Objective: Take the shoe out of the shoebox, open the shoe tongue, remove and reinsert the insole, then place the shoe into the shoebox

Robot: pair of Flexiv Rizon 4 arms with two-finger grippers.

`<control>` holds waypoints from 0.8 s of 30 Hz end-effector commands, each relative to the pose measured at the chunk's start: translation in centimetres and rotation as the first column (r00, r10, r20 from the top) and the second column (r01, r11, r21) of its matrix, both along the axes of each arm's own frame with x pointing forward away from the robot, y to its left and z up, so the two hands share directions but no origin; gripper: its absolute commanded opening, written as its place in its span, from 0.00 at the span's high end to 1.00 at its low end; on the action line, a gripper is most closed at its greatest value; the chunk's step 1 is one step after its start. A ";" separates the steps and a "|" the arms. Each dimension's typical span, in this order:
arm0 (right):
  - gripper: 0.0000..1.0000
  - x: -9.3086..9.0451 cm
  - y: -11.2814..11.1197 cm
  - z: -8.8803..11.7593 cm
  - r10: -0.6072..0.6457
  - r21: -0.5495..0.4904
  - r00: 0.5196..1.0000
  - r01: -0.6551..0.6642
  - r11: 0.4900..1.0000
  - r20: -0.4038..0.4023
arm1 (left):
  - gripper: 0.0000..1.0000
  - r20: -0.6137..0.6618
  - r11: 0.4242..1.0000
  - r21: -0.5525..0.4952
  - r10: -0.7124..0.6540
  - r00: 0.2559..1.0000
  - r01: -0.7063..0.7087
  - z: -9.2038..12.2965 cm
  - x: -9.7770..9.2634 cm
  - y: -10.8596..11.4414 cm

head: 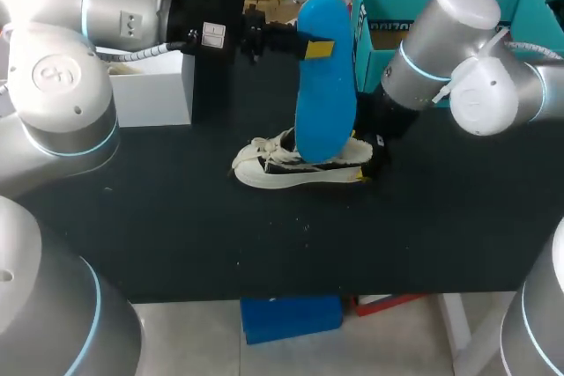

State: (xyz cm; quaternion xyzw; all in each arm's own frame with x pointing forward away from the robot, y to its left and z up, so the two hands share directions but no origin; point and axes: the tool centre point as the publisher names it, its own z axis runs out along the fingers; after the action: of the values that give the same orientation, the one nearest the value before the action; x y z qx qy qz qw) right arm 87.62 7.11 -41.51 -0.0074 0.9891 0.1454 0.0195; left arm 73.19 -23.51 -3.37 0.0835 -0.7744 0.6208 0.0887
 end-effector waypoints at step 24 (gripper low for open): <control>0.00 0.5 1.5 0.9 0.016 -0.255 0.999 -0.008 0.967 0.030 | 1.00 0.002 1.000 -0.002 0.002 1.000 -0.002 -0.1 -0.1 0.0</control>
State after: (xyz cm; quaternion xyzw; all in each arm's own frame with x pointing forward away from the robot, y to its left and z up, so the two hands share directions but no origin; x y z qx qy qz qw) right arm 88.07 8.24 -40.61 -0.0195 0.9987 0.0334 0.0328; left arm 73.19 -23.51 -3.37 0.0835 -0.7744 0.6208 0.0887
